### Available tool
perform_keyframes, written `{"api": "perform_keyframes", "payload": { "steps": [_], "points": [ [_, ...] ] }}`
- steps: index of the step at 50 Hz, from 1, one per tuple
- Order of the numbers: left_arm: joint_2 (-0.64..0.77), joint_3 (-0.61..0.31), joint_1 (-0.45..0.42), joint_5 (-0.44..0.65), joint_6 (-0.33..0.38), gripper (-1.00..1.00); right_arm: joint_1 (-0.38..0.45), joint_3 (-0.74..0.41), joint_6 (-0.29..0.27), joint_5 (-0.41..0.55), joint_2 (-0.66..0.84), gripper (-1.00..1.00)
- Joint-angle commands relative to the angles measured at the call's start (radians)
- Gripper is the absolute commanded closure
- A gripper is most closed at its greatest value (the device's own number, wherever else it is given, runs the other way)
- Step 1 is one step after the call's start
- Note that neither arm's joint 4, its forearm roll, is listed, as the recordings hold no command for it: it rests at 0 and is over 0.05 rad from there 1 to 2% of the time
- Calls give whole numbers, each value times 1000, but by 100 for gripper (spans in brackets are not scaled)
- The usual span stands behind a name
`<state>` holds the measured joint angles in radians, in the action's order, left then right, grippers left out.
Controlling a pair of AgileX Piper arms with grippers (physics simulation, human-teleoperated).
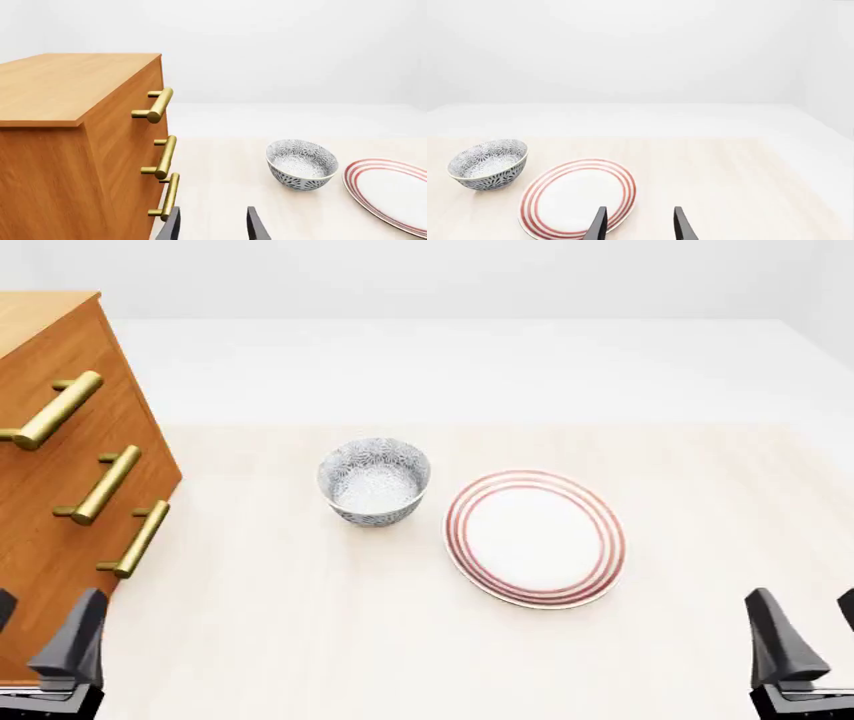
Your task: Open the top drawer of the cabinet.
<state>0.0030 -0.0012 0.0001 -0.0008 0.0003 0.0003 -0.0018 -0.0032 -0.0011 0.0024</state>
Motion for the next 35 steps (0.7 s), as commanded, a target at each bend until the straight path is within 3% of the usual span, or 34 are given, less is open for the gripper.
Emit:
{"api": "perform_keyframes", "payload": {
  "steps": [1,6,8,13,25,32,33,35],
  "points": [
    [7,-2,3,-2,-3,-100,1,-3,-7,-2,4,-100],
    [11,-3,12,-2,6,-100,0,-3,-2,-2,5,-100],
    [63,-4,14,-51,11,-100,0,-3,-3,-2,5,-100],
    [18,-11,16,-10,25,-100,0,-2,-3,-2,4,-100],
    [109,-70,28,-38,202,-100,0,-2,-2,0,2,-100],
    [139,-95,27,-36,262,-100,0,-2,-2,0,2,-100],
    [173,-88,36,-57,323,-100,-1,-2,-2,0,2,-100],
    [186,-91,32,-60,352,-100,0,-2,-2,0,2,-100]
  ]
}}
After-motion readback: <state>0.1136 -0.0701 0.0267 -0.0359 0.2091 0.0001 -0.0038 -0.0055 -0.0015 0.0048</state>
